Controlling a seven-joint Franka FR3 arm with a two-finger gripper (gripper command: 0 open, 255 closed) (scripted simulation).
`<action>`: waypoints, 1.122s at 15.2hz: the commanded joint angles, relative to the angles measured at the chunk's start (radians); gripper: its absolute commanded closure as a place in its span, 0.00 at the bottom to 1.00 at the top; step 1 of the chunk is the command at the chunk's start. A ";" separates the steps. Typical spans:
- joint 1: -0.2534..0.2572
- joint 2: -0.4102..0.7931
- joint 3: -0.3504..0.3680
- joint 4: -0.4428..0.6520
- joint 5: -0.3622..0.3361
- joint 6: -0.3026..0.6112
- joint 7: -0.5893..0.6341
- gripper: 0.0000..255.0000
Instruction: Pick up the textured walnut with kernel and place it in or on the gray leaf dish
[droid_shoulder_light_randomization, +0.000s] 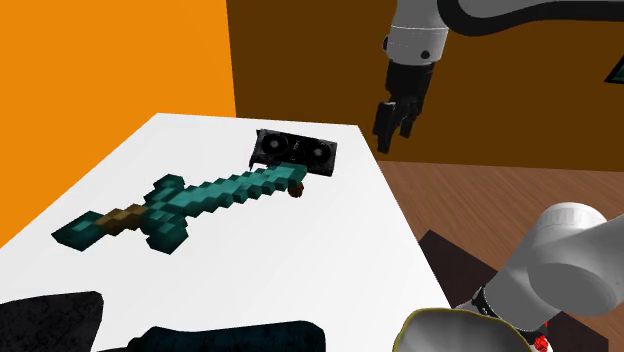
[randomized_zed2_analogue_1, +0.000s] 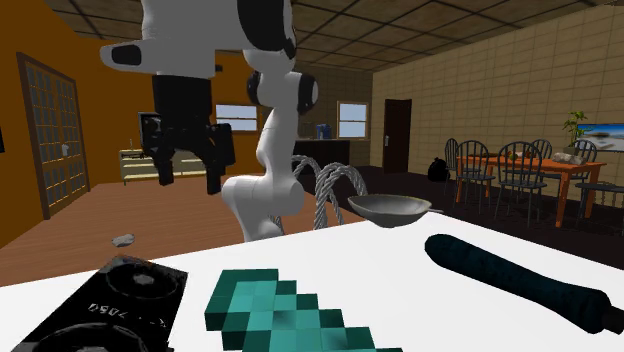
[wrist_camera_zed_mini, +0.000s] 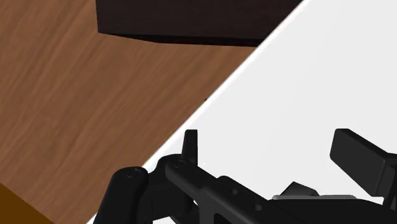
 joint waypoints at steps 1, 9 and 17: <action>0.006 0.046 0.031 0.015 0.020 0.034 0.043 0.00; 0.027 0.272 0.157 0.155 0.050 0.134 0.218 0.00; 0.055 0.497 0.246 0.317 0.009 0.202 0.372 0.00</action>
